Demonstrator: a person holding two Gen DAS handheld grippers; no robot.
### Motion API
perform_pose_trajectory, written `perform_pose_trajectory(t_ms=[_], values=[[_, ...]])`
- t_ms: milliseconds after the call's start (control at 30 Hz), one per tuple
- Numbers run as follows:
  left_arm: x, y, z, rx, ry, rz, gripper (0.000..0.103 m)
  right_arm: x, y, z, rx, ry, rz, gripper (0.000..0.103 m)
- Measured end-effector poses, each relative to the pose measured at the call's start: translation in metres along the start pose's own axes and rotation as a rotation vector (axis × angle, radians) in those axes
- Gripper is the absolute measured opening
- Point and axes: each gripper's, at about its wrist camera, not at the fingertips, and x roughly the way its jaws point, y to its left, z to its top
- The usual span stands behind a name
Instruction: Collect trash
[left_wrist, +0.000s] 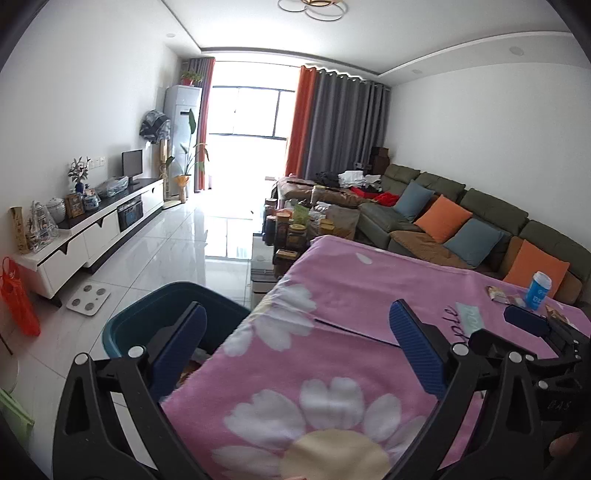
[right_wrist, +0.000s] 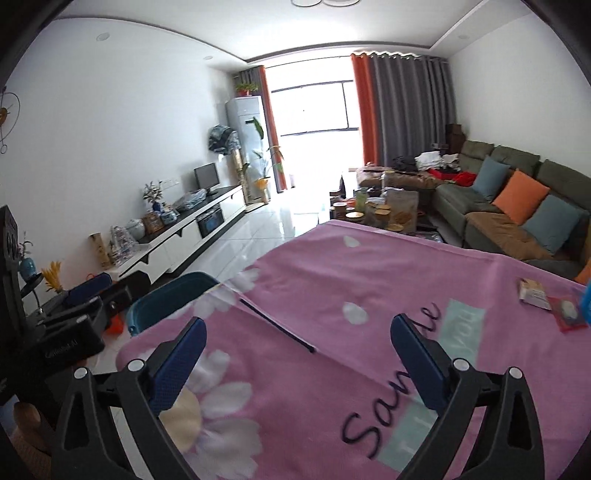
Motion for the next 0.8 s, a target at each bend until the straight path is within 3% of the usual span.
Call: perform_pose_trajectory(t_ms=[300,800], values=[[-0.001,-0.058,-0.015,0.09,-0.048,-0.066,0.098,-0.04,-0.049,-0.026,0.084,-0.081,-0.157,0.096],[-0.017,-0.091,-0.013,0.166,-0.171,-0.095,0.098,-0.077,-0.057,-0.034,0.09,-0.216,-0.279,0.096]])
